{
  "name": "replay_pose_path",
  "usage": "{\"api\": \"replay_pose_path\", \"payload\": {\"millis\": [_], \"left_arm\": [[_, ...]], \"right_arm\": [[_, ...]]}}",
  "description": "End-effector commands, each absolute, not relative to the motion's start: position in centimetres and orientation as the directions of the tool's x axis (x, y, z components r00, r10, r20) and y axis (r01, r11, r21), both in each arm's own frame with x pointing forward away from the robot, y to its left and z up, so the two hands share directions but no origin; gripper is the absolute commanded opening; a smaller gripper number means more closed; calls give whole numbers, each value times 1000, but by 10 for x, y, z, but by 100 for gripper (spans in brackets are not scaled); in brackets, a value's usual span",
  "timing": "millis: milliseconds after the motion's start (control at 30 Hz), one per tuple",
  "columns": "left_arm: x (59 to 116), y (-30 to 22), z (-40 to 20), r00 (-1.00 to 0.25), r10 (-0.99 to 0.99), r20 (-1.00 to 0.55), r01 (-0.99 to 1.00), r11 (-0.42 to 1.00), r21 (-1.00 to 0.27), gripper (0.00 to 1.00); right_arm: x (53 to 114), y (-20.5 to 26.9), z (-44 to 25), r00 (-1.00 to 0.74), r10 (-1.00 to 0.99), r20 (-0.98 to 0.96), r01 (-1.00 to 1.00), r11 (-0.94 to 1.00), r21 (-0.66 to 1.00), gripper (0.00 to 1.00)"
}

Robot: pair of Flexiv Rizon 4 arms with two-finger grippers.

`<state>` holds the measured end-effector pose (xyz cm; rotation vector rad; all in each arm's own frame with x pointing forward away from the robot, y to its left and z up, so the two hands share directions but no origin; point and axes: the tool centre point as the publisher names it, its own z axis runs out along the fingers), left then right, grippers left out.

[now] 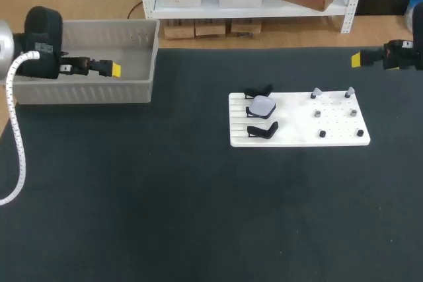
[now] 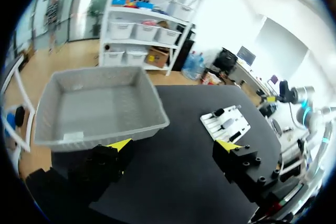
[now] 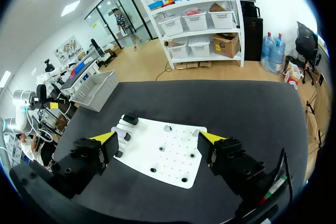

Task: Pick up each earbud case from the left stands, insert the matching earbuds, close the lid, and place the case in the box.

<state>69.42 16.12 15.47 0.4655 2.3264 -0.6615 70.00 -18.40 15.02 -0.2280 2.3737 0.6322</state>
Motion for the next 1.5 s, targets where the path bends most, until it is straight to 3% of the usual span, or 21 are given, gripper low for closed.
{"api": "replay_pose_path", "payload": {"millis": [33, 367, 767, 1000, 1500], "left_arm": [[698, 159, 154, -623, 231, -747, 656, 675, -338, 100], [703, 127, 164, -361, 450, -817, 903, 386, -187, 100], [696, 87, 158, -130, 531, -837, 990, 118, -80, 100], [697, 68, 157, -99, 535, -839, 995, 55, -82, 100], [697, 68, 157, -99, 535, -839, 995, 55, -82, 100]], "right_arm": [[700, -185, 150, -766, 1, -643, -321, 866, 384, 100], [700, -185, 150, -766, 1, -643, -321, 866, 384, 100], [700, -185, 150, -766, 1, -643, -321, 866, 384, 100], [700, -185, 150, -766, 1, -643, -321, 866, 384, 100], [700, -185, 150, -766, 1, -643, -321, 866, 384, 100]]}}
